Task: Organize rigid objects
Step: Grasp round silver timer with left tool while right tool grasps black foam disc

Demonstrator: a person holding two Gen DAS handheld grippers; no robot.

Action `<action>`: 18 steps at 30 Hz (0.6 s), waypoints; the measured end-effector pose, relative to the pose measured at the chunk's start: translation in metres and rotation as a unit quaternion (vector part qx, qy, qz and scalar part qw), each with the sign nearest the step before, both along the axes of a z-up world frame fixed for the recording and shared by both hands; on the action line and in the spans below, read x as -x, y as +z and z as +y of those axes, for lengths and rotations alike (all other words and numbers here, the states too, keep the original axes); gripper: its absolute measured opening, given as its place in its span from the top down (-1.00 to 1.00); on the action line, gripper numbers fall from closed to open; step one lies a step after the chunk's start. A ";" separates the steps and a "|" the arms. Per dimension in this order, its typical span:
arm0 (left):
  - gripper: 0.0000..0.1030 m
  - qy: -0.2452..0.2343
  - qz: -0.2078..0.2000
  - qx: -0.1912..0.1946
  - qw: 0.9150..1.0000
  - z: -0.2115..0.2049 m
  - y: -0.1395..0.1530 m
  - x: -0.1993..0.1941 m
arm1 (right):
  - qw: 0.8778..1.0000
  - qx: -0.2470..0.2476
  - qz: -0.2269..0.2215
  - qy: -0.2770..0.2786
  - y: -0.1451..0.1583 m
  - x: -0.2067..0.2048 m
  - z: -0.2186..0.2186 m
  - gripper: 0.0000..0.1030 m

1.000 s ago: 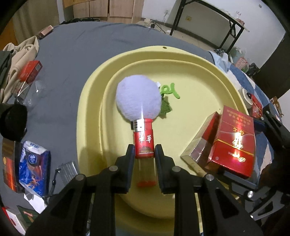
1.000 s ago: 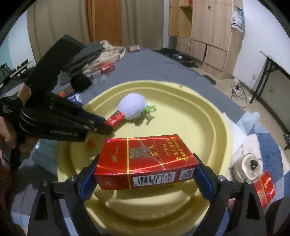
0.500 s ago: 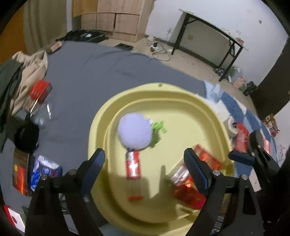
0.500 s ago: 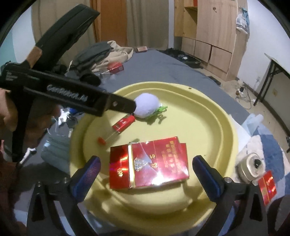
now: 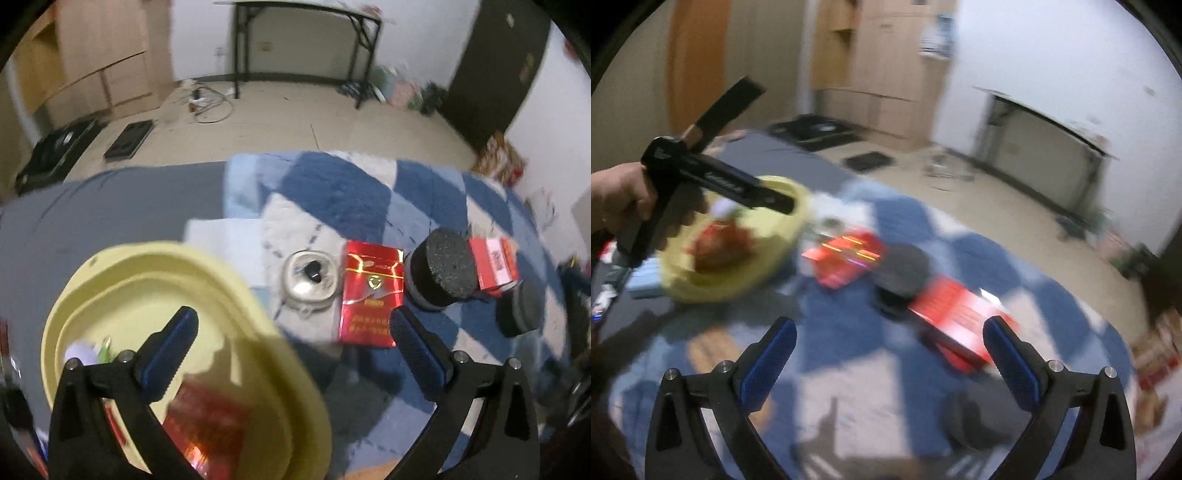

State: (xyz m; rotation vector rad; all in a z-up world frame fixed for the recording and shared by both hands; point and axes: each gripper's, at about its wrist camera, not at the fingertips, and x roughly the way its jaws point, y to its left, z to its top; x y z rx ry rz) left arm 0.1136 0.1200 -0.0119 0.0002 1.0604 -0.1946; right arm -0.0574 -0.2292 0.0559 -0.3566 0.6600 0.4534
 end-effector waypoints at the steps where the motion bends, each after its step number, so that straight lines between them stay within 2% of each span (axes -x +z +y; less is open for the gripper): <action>1: -0.98 -0.006 0.006 -0.004 1.000 -0.005 -0.006 -0.007 | 1.000 -0.001 0.002 -0.014 -0.003 -0.001 -0.010 -0.99; 3: -0.98 -0.014 0.013 -0.013 1.000 -0.009 -0.014 -0.013 | 0.998 -0.013 0.021 -0.052 -0.017 -0.003 -0.033 -0.99; 5: -0.85 -0.014 0.015 -0.021 1.000 -0.012 -0.021 -0.022 | 0.995 -0.031 0.040 -0.086 -0.032 -0.005 -0.051 -0.99; 7: -0.76 -0.013 0.025 -0.022 0.999 -0.013 -0.028 -0.030 | 0.993 -0.045 0.042 -0.098 -0.043 -0.005 -0.057 -0.99; 9: -0.67 -0.014 0.015 -0.032 0.999 -0.015 -0.029 -0.033 | 0.991 -0.052 0.048 -0.111 -0.052 -0.007 -0.066 -0.99; 11: -0.13 -0.019 0.030 -0.021 0.999 -0.016 -0.033 -0.038 | 0.989 -0.057 0.064 -0.121 -0.064 -0.013 -0.073 -0.99; 18: -0.12 -0.030 0.025 -0.006 0.999 -0.023 -0.037 -0.035 | 0.992 -0.043 0.067 -0.097 -0.083 -0.033 -0.076 -0.99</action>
